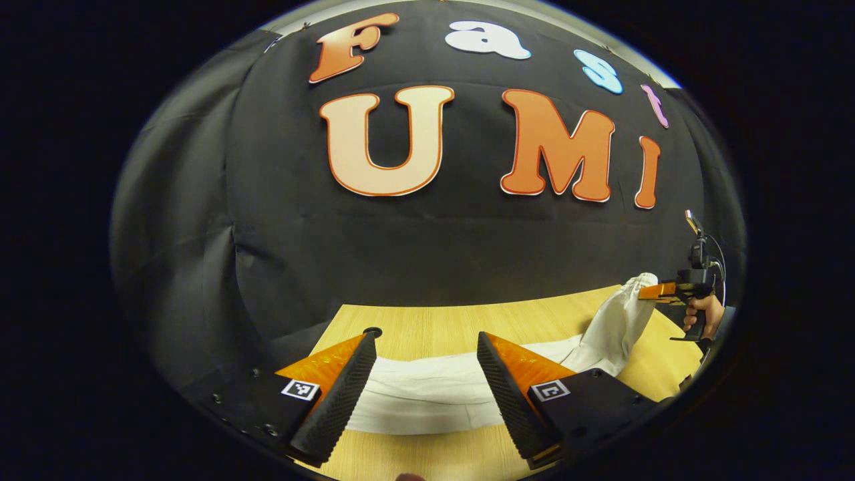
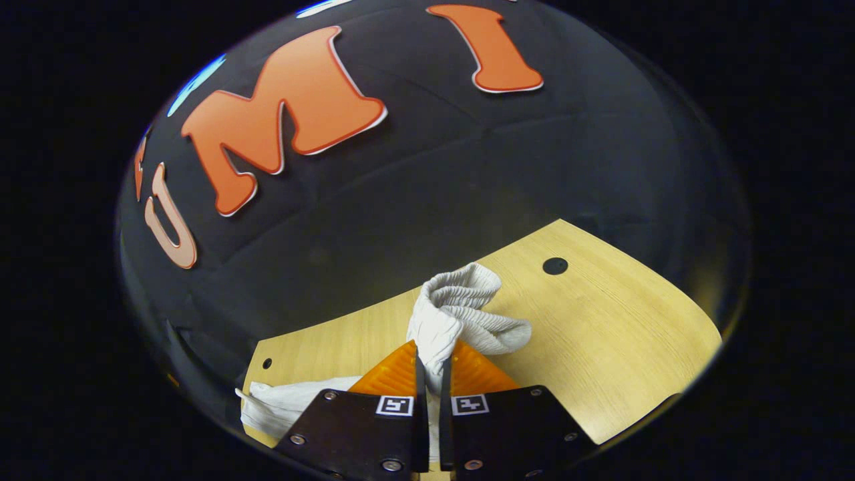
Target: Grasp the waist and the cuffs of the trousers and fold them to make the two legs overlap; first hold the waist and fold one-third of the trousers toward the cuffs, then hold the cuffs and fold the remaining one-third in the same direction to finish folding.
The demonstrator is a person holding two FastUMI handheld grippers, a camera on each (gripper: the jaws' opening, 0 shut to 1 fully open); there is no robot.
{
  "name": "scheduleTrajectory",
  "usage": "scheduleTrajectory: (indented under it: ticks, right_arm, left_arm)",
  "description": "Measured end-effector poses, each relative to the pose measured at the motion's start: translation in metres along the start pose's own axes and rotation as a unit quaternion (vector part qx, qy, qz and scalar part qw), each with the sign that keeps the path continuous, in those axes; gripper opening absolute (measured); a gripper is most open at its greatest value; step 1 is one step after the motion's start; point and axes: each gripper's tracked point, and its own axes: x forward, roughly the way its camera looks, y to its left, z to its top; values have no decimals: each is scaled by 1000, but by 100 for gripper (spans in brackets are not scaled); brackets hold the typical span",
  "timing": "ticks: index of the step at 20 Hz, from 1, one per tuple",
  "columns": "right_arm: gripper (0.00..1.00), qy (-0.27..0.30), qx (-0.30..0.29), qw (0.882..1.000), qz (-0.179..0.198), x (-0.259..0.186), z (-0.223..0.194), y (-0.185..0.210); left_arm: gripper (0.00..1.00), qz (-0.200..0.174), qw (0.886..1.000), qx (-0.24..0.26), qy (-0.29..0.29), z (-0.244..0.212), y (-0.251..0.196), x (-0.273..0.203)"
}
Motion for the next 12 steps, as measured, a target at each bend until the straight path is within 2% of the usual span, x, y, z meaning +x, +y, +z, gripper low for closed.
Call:
scheduleTrajectory:
  ticks: [6, 9, 12]
  right_arm:
    - [6, 7, -107, 993, 47, 5, 1, 5]
    - [6, 17, -173, 982, 69, 2, 4, 7]
    - [6, 36, -248, 965, 83, -1, 5, 1]
  left_arm:
    - [100, 19, 1000, -22, 5, -12, 46, -13]
    - [100, 28, 999, -30, 5, -15, 68, -17]
    - [99, 36, 999, -39, 10, -23, 87, -22]
